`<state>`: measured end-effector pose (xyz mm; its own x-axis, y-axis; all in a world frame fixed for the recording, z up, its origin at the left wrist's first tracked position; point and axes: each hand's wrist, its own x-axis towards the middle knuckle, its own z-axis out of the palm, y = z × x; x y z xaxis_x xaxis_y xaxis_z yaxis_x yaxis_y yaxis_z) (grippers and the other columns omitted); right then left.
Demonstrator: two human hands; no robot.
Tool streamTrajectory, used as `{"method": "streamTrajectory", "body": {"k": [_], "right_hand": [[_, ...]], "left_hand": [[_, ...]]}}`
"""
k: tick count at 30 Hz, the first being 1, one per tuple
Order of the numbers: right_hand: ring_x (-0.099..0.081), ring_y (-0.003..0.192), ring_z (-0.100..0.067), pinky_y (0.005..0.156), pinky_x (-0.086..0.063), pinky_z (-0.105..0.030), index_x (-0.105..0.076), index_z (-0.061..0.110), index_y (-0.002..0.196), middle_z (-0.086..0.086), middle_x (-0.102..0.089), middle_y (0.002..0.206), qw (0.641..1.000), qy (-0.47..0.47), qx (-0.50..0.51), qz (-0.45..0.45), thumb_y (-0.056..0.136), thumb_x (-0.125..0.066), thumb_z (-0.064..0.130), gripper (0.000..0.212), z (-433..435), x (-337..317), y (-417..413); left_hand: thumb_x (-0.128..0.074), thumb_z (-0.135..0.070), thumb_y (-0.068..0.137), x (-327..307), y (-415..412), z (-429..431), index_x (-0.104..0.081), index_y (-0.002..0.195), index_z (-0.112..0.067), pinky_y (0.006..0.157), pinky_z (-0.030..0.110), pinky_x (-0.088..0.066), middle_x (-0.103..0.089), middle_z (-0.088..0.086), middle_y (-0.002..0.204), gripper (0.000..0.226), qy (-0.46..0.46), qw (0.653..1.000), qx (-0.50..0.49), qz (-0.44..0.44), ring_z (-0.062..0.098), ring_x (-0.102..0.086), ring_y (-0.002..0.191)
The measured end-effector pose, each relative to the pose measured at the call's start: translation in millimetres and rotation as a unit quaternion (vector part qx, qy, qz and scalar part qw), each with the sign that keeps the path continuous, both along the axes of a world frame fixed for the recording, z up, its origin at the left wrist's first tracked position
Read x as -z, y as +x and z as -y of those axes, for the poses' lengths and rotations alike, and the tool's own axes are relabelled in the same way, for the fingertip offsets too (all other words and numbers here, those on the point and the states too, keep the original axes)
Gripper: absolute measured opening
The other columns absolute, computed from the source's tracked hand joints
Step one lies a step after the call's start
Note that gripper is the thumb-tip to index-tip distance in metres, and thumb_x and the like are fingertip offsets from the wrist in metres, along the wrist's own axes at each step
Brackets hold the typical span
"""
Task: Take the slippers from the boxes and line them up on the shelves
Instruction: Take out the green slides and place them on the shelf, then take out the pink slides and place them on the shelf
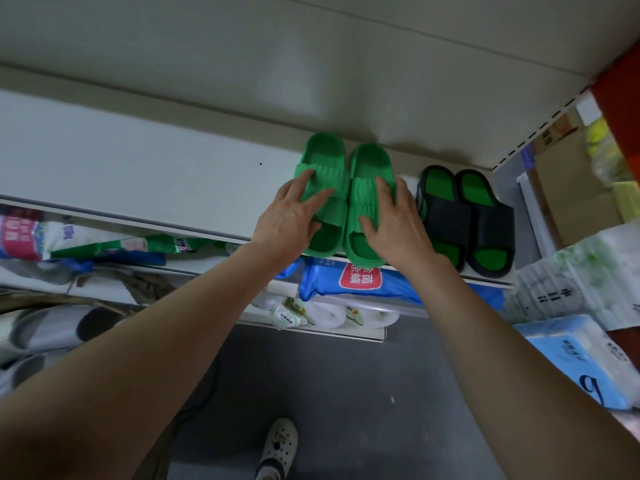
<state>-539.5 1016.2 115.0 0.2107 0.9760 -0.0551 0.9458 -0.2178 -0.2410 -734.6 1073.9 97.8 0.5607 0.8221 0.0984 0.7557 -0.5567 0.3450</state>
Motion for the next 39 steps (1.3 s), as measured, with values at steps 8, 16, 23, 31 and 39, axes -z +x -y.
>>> {"method": "streamTrajectory", "body": {"k": [8,16,23,31,39], "right_hand": [[-0.030,0.140,-0.042,0.117,-0.026,-0.047,-0.038,0.002,0.146,-0.027,-0.030,0.153,0.995,0.078,-0.044,0.047,0.094,-0.055,0.016,0.056,29.5,-17.6,-59.8],[-0.053,0.116,-0.044,0.100,-0.042,-0.049,-0.057,-0.002,0.128,-0.026,-0.055,0.128,0.988,0.126,-0.091,0.011,0.090,-0.049,0.015,0.043,98.2,18.7,-206.1],[-0.055,0.119,-0.026,0.101,-0.045,-0.039,-0.058,0.013,0.131,-0.009,-0.060,0.130,0.979,-0.048,-0.170,-0.104,0.096,-0.051,0.018,0.036,144.4,80.1,-383.9],[-0.059,0.111,-0.031,0.090,-0.049,-0.038,-0.050,0.021,0.136,-0.011,-0.065,0.121,0.922,-0.343,-0.157,-0.086,0.094,-0.056,0.033,0.044,172.7,146.1,-494.4],[-0.050,0.108,-0.025,0.094,-0.040,-0.039,-0.051,0.018,0.133,-0.005,-0.060,0.116,0.950,-0.169,-0.250,-0.085,0.091,-0.053,0.019,0.042,142.1,113.6,-544.9]], "left_hand": [[-0.064,-0.019,0.087,-12.9,-86.2,34.6,-0.049,0.137,-0.015,0.106,0.041,-0.039,-0.054,0.012,0.134,0.053,0.039,0.999,0.024,0.013,0.033,-0.049,0.123],[-0.052,-0.024,0.088,23.5,-287.3,117.8,-0.066,0.117,-0.018,0.093,0.035,-0.046,-0.064,0.004,0.116,0.033,0.008,0.995,-0.074,0.063,0.025,-0.057,0.107],[-0.069,-0.017,0.082,94.6,-473.0,189.8,-0.066,0.115,-0.013,0.087,0.044,-0.051,-0.066,0.009,0.114,0.034,-0.113,0.973,-0.197,-0.034,0.032,-0.059,0.106],[-0.074,-0.007,0.075,127.3,-564.5,227.6,-0.066,0.115,-0.010,0.086,0.043,-0.050,-0.065,0.013,0.112,0.041,-0.147,0.957,-0.247,-0.043,0.035,-0.060,0.101],[-0.059,-0.011,0.080,137.5,-646.8,212.5,-0.062,0.114,0.002,0.087,0.049,-0.046,-0.066,0.024,0.100,0.037,-0.113,0.927,-0.319,-0.161,0.043,-0.059,0.098]]}}
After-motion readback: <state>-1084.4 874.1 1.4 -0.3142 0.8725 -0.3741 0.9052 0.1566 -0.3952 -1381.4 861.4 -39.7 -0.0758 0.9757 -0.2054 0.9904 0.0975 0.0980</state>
